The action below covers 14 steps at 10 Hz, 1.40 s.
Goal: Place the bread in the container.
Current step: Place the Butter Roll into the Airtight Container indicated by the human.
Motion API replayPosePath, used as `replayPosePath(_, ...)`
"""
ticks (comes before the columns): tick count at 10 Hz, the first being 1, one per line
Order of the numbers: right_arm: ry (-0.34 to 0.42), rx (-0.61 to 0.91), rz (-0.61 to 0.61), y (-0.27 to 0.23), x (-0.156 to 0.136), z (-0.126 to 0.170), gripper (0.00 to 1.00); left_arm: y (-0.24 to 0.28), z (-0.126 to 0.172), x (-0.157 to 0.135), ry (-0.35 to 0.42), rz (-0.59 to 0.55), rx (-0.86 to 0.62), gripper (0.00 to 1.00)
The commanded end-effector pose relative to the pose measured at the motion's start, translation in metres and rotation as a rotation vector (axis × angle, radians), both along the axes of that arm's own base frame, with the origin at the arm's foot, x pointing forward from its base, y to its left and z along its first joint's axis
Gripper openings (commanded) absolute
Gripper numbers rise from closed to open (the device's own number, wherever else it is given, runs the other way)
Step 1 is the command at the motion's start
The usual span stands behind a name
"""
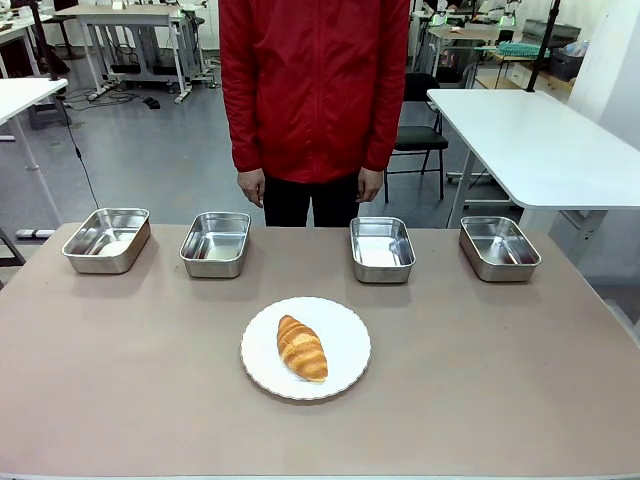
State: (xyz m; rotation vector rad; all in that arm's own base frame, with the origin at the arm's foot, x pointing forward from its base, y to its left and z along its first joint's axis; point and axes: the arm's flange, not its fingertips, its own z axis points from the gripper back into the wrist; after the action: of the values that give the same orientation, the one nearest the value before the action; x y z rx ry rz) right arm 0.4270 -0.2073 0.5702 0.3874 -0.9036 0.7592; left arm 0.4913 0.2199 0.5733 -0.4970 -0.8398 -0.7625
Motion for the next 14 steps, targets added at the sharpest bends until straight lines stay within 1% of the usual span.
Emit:
replayPosePath(1,-0.004,0.003,0.005,0.0004,0.0003,0.0002,1.0,-0.0001,0.0018,-0.001,-0.007,-0.013,0.001,1.0)
replayPosePath(14,-0.004,0.003,0.005,0.0004,0.0003,0.0002,1.0,-0.0001,0.0018,-0.001,-0.007,-0.013,0.001,1.0)
